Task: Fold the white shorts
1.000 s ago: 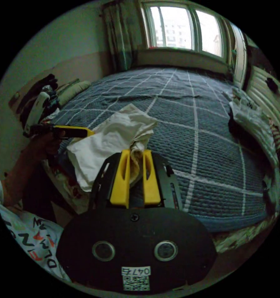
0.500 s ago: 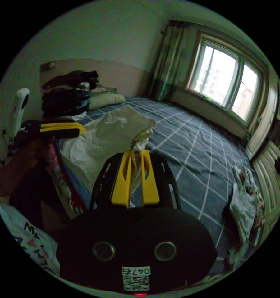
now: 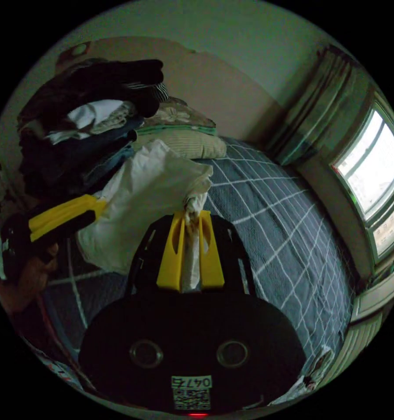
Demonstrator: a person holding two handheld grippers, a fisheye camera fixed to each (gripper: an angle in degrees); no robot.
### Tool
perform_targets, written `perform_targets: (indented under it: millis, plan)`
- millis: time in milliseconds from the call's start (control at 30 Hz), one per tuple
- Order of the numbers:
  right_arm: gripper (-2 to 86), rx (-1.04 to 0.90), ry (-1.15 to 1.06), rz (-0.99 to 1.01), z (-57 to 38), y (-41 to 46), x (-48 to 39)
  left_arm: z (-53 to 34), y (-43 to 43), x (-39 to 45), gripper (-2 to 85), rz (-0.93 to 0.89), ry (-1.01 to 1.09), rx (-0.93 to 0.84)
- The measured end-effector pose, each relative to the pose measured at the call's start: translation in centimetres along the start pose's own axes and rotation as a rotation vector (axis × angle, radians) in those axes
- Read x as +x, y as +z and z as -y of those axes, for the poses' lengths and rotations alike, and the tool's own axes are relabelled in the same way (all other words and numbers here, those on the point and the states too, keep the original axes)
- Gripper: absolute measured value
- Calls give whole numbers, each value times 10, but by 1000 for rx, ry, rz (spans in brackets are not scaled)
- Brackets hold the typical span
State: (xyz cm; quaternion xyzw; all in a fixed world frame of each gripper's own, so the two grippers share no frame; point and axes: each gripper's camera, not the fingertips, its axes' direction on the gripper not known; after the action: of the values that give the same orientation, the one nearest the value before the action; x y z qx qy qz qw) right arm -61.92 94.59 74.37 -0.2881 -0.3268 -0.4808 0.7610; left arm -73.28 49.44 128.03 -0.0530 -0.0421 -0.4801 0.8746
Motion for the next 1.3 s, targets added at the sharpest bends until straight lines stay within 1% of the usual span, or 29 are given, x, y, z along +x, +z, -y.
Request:
perform_targets:
  millis: [33,100,200,333,400,467,567,600,667,733,800,833,867,900,933,967,1033,1100,1167,1233,1300]
  plan:
    - [11,-3,-5,8,14,14,1,7,12,-12,-10,-7,-35,-4]
    - [12,-12,-7,42,63,66,1,19,30,-23,-10,-2,-43,-40]
    - [13,-12,-33,89,108,126,-4,29,51,-40,-10,3,-78,-56]
    - [23,-4,-10,170,146,190,-10,23,73,-52,-9,89,-76,-94]
    - [45,-4,-10,210,164,226,-17,22,77,-57,-9,116,-90,-94]
    - [56,30,39,148,172,239,-18,23,78,-60,-9,136,-86,-94]
    - [52,192,128,13,176,225,-7,25,71,-67,-9,158,-98,-67]
    - [44,247,139,-29,176,215,-1,27,65,-68,-9,182,-110,-43]
    - [36,269,101,-44,175,204,2,30,50,-65,-10,217,-106,43]
    - [32,208,40,-26,177,206,0,34,25,-58,-10,247,-80,198]
    - [32,113,0,58,177,222,-6,34,14,-53,-10,219,-45,284]
    - [32,97,-4,91,177,228,-8,37,17,-47,-10,181,24,278]
    - [34,60,0,154,176,240,-11,38,22,-45,-10,180,62,251]
    - [34,31,2,210,177,252,-16,41,35,-43,-10,221,97,187]
    - [34,26,-1,237,177,257,-19,42,50,-48,-10,258,79,122]
    - [33,39,-10,290,178,264,-25,42,57,-53,-10,258,57,89]
    - [32,103,-42,374,184,268,-36,42,83,-80,-10,168,-94,-71]
    - [30,171,-109,483,203,272,-51,41,97,-95,-10,98,-188,-168]
    - [29,171,-171,505,222,276,-65,41,103,-101,-10,78,-223,-184]
    - [29,154,-224,493,238,283,-81,41,106,-96,-10,100,-205,-177]
    - [28,91,-279,505,247,301,-101,39,108,-89,-10,127,-180,-170]
